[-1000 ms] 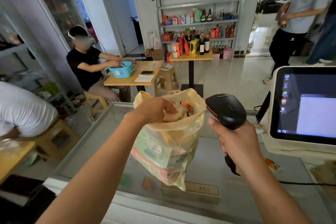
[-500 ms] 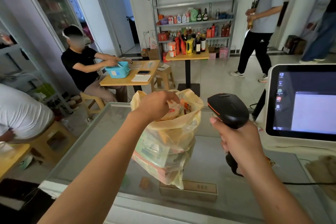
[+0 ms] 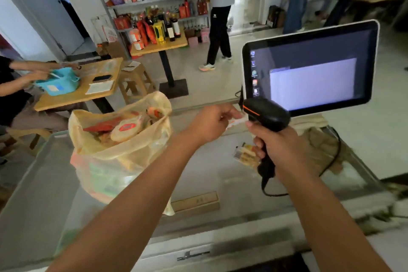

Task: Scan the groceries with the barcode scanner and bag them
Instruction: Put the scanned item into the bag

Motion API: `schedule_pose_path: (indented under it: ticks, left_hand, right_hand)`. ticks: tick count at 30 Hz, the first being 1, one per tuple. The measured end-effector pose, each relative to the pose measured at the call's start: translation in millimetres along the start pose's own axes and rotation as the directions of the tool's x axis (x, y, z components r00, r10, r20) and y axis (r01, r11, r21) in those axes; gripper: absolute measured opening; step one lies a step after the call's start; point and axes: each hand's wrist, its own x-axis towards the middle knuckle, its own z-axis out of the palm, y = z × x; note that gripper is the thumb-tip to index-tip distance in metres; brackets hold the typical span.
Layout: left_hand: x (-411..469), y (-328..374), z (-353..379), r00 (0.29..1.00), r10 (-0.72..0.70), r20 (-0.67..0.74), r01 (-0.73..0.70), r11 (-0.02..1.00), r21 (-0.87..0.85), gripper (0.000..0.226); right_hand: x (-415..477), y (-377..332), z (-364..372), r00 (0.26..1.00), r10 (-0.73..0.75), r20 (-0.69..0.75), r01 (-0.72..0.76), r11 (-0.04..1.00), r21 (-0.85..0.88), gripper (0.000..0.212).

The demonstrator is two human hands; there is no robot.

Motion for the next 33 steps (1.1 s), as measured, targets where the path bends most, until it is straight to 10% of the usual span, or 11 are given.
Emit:
schedule_pose_path:
  ticks: [11,20,27,33]
  left_hand:
    - [37.6,-40.7,142.8,0.929,-0.259,0.265,0.144,0.911,0.385,0.056]
    - [48.4,-40.4,178.8,0.865,-0.26,0.429,-0.142,0.693,0.707,0.066]
    - [31.4,-5.0,111.2,0.695,-0.408,0.591,0.004,0.825,0.565,0.045]
    - [12.5,36.4,-43.2,0.946,-0.191,0.262,0.13,0.964,0.232,0.048]
  right_hand:
    - [26.7,58.0,-71.8,0.958,0.281,-0.059,-0.276,0.958,0.073,0.019]
    - [29.8,64.9,-75.2,0.973,0.23,-0.03,-0.23,0.973,0.028,0.017]
    - [19.0,51.9,-46.2,0.987,0.158,-0.007,-0.158,0.985,-0.072,0.02]
    - [-5.2,10.0,14.8,0.973,-0.227,-0.042,0.224,0.973,-0.057,0.027]
